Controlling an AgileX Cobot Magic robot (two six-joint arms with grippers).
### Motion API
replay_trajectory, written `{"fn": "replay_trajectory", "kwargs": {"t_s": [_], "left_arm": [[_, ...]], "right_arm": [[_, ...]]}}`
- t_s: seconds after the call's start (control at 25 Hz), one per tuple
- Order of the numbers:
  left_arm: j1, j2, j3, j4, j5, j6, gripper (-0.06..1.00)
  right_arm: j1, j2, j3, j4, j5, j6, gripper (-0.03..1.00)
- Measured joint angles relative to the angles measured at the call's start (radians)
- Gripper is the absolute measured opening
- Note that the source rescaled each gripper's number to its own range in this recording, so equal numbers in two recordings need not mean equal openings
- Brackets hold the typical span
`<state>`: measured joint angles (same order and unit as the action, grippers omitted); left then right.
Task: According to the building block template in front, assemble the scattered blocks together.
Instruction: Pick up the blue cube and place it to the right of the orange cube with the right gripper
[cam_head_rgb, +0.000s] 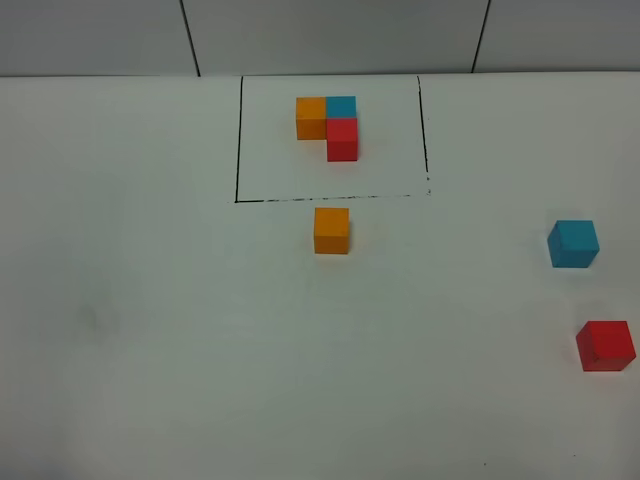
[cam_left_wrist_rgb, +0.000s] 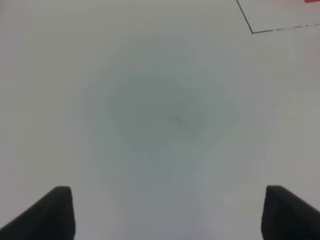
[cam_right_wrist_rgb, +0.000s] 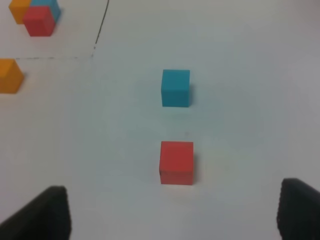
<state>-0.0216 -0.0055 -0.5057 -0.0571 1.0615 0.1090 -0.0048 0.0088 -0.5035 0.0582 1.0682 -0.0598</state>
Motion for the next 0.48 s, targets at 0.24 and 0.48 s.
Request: {"fn": "replay_trajectory", "kwargs": {"t_s": [0.24,0.48], "left_arm": [[0.0,0.0,0.0,0.0,0.0,-0.001,0.73],[0.0,0.0,0.0,0.0,0.0,-0.001,0.73]], "right_arm": [[0.0,0.0,0.0,0.0,0.0,0.0,0.69],[0.0,0.0,0.0,0.0,0.0,0.0,0.69]]}}
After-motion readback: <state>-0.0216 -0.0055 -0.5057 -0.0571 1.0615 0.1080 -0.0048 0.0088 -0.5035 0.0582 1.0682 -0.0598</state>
